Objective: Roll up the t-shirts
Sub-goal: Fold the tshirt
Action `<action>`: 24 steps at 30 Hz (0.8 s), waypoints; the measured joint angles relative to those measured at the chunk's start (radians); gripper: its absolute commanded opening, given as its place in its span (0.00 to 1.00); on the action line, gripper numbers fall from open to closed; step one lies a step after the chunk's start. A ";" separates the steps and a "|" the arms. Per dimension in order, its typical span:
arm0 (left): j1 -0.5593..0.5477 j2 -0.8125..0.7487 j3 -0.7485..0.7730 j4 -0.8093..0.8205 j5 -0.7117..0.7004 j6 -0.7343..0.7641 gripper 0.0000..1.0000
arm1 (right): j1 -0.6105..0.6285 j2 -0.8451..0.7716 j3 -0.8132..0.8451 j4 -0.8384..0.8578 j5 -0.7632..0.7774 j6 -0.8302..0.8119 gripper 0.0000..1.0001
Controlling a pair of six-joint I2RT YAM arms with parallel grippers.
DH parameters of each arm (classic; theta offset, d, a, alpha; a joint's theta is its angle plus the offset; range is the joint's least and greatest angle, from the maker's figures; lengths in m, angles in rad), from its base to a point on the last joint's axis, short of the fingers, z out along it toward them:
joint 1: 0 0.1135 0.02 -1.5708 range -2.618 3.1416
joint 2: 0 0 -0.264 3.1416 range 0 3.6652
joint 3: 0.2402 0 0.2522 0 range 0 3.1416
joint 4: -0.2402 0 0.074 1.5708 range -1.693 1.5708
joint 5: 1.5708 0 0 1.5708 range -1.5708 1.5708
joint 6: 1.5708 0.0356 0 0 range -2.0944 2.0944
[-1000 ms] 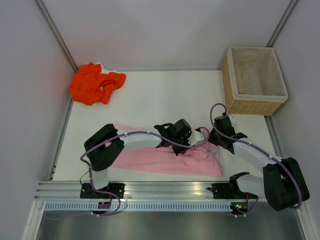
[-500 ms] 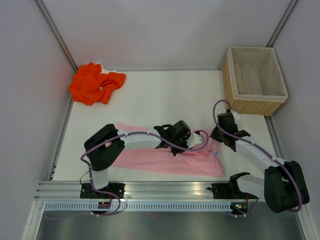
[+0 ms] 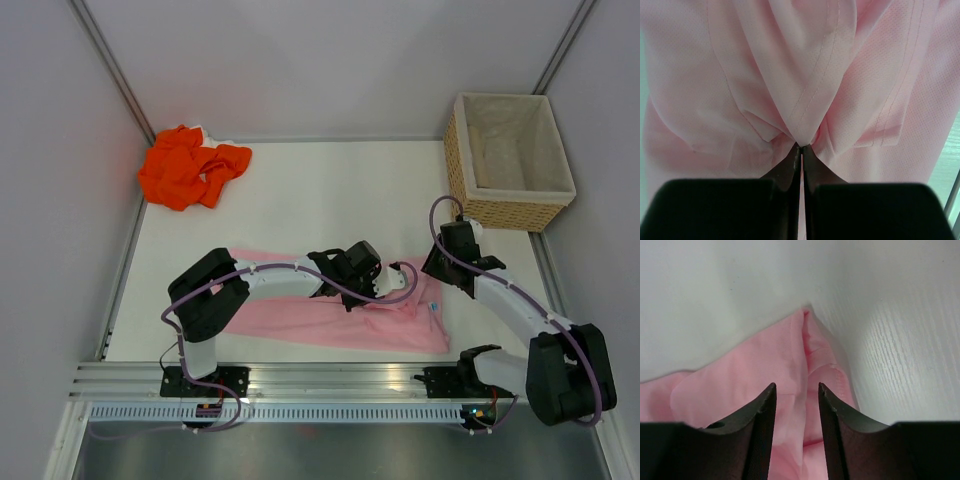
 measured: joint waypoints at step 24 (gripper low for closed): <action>0.000 0.000 0.000 0.000 -0.001 0.000 0.04 | 0.041 -0.375 -0.251 -0.117 -0.366 0.111 0.09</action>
